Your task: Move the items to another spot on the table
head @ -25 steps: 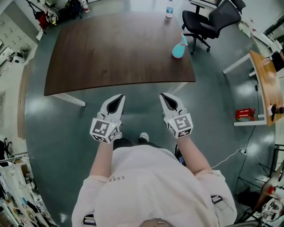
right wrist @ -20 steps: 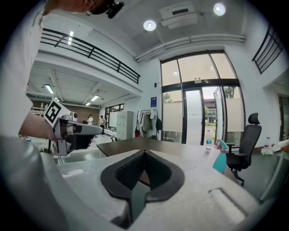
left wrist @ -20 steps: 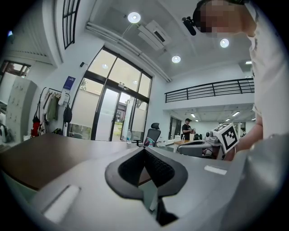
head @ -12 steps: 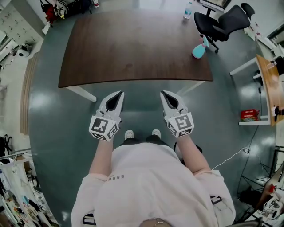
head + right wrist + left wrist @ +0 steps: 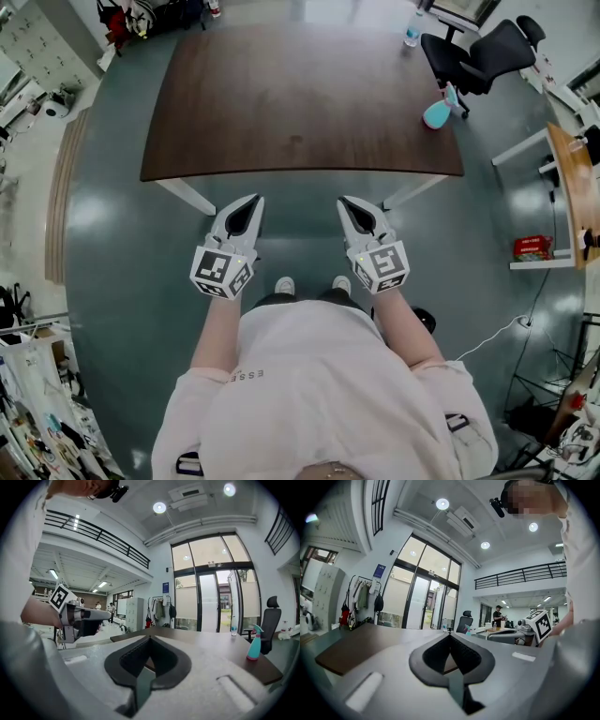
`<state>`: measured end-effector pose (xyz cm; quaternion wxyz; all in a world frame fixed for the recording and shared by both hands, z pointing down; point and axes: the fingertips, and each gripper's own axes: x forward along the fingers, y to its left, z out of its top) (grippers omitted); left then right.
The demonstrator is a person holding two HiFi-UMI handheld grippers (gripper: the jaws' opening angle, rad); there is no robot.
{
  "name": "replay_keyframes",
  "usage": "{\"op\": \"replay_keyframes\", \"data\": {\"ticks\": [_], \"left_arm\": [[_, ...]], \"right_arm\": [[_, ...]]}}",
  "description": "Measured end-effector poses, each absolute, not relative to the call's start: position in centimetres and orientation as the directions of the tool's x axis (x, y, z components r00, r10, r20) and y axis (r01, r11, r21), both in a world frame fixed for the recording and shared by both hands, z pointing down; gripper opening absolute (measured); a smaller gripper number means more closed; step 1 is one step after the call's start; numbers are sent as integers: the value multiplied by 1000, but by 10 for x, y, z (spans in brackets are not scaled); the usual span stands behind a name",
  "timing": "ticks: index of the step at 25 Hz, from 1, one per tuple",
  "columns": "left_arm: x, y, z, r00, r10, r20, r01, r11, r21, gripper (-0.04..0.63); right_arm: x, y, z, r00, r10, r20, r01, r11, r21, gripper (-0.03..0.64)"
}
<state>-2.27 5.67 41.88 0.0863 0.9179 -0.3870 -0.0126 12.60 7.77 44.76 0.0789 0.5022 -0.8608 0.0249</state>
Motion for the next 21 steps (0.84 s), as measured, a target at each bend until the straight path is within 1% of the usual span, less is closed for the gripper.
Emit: {"op": "replay_keyframes", "data": {"ticks": [6,11,21], "left_arm": [[-25,58,418,696,-717,33,-710,-681,177,15],[-26,60,422,696,-717,35,-709,-679,190,15],[-24,64,417,699,-715,12,-700,-681,212,15]], "right_arm": [[129,77,448,-473,-865,166,-876,482,14,-11],[129,78,449,-463,-868,178,-879,476,33,-11],[129,82,448,-464,-869,170,-881,473,11,-9]]}}
